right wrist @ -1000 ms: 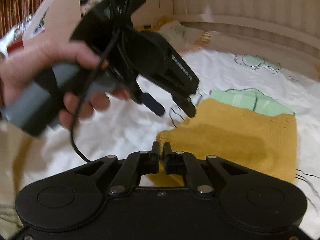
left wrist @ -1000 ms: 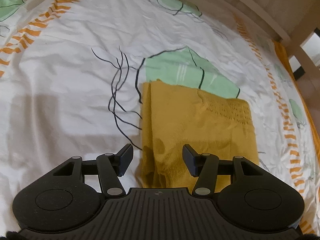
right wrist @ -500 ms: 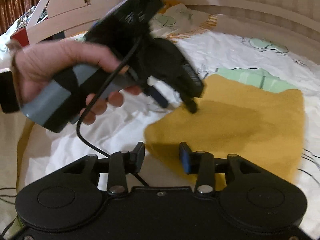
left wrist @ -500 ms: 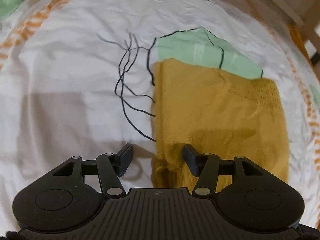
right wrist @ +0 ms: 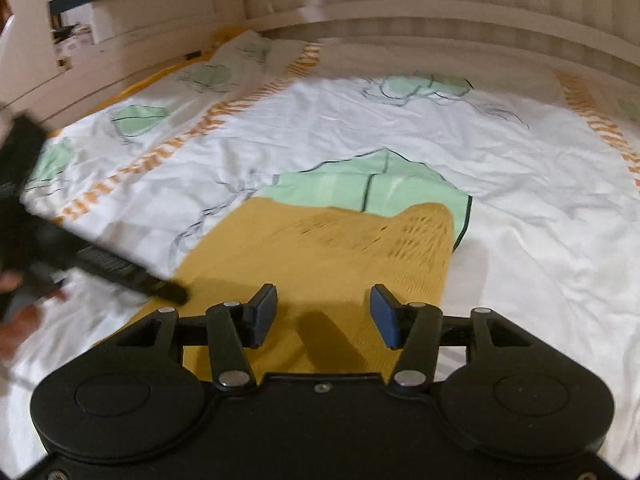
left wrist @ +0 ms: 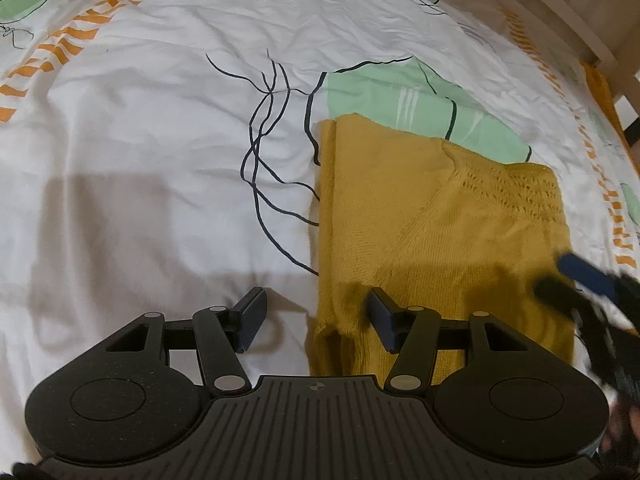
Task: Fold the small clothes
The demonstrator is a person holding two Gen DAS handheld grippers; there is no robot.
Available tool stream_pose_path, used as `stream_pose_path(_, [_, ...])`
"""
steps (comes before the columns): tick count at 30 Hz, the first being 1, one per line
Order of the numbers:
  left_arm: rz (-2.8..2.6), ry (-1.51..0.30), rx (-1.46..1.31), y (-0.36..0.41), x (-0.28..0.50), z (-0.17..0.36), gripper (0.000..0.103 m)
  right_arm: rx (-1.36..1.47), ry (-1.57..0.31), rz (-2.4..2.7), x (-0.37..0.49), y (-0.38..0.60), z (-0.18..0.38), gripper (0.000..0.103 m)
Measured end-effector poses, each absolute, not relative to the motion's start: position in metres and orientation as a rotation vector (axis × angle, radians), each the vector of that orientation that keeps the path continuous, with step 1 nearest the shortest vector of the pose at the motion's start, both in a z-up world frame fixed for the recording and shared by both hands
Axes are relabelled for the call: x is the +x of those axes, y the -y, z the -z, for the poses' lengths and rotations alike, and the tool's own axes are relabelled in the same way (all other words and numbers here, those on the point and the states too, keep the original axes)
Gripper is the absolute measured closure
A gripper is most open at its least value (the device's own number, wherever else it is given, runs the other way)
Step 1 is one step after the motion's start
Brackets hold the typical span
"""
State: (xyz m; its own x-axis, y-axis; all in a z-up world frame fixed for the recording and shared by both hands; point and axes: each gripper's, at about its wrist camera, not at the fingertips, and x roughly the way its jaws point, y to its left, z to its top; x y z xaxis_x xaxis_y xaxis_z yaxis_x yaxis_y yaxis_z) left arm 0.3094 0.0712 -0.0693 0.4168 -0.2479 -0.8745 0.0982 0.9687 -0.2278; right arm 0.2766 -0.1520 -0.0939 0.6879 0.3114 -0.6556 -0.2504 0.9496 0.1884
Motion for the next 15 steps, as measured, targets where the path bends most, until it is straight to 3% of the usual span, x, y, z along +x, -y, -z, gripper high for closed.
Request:
stream_pose_path(12, [0.222, -1.118, -0.145, -0.071, 0.31, 0.07, 0.047, 0.113, -0.789, -0.235, 0.33, 0.163, 0.109, 0.044])
stream_pose_path(15, [0.228, -1.102, -0.16, -0.072, 0.307, 0.068, 0.047, 0.193, -0.772, -0.237, 0.32, 0.174, 0.1, 0.037])
